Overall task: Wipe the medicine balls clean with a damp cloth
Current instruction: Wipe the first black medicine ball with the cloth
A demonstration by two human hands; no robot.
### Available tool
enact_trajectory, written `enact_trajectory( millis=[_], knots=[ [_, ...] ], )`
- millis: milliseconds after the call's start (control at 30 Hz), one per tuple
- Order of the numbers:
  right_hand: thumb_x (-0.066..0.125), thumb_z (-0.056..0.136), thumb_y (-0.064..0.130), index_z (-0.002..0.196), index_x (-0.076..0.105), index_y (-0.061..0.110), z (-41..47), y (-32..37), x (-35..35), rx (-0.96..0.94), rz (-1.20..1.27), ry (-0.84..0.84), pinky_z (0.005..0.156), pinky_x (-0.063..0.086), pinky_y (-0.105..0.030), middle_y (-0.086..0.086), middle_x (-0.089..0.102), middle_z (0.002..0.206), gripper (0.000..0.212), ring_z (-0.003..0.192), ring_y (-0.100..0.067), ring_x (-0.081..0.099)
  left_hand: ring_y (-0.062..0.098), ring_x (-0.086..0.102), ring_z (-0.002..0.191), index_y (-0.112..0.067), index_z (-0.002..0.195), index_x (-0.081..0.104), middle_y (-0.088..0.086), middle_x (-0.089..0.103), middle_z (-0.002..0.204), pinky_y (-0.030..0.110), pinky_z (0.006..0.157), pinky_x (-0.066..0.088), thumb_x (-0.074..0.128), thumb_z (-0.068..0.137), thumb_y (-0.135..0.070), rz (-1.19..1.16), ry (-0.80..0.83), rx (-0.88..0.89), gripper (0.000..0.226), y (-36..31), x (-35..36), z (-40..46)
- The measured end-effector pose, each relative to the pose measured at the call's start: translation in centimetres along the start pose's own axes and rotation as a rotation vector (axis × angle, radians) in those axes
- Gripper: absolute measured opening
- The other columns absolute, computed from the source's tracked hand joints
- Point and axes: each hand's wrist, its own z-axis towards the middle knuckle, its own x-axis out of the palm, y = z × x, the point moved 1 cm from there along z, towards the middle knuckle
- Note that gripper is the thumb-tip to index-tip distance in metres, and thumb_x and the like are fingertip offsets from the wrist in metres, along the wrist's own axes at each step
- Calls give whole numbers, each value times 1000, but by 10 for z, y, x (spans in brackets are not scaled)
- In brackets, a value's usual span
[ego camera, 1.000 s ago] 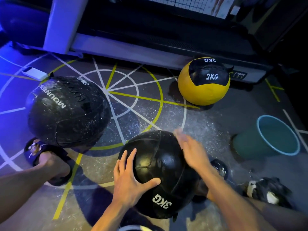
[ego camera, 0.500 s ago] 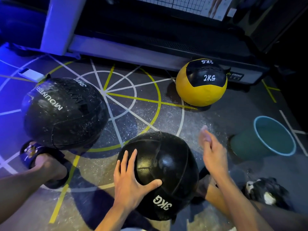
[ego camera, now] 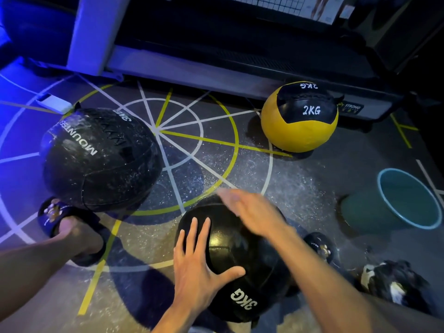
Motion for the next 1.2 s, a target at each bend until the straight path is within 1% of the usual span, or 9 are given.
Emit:
enact_trajectory(
  millis=[67,133,333,467,600,767,867,1000,1200],
  knots=[
    [35,111,33,93,59,21,1,-33,-19,224,-22,4,69,46,-27,-5,68,92,32,94,-27,68,21,-2,158,-52,159,8,-18,-2,171,48,128,10,53,49,-107,10,14,9,130,-3,0,-1],
    [38,110,26,81,48,22,-2,-31,-19,252,13,-38,61,43,-27,-2,61,79,31,79,-24,66,22,-4,158,-54,158,6,-18,-5,170,47,128,8,52,49,-107,24,24,22,130,-7,2,-2],
    [39,108,23,115,58,25,-7,31,10,-135,-8,78,65,44,-26,2,66,96,20,83,-16,64,26,1,157,-49,156,10,-8,14,170,50,128,12,48,46,-109,50,46,18,131,-9,5,0],
    [37,109,34,136,61,24,-23,-32,-27,182,215,-250,86,53,-34,-5,74,113,37,104,-22,69,18,-6,157,-55,157,4,-21,-6,170,44,129,7,56,46,-106,-16,73,16,132,-6,-5,6],
    [31,105,59,139,61,28,-75,-85,-46,376,333,-514,97,50,-39,10,70,120,55,111,-16,65,12,-4,156,-50,159,12,-26,2,168,44,128,11,63,47,-102,-96,78,10,134,-2,-7,12],
    [43,108,41,120,70,25,-79,-115,-2,587,501,-269,105,43,-35,13,68,119,33,121,-13,59,4,10,154,-46,156,31,-37,16,162,45,126,20,63,65,-94,-205,41,22,108,12,-7,9],
    [44,108,36,131,68,20,-70,-114,23,579,565,-245,114,40,-37,8,68,128,37,126,-13,59,-4,5,153,-46,157,30,-41,11,161,38,124,16,62,68,-92,-241,42,24,105,14,-9,6],
    [37,109,24,103,70,15,-54,-84,10,561,339,-270,97,50,-41,-3,71,102,35,100,-24,66,-5,2,153,-51,155,29,-41,10,162,37,123,13,64,68,-90,-222,68,52,101,12,-6,4],
    [35,109,22,106,56,27,-13,16,12,141,65,-165,85,54,-37,1,64,105,22,93,-17,64,3,11,155,-46,156,32,-35,14,164,38,124,17,64,70,-88,-176,27,88,101,15,0,4]
  ],
)
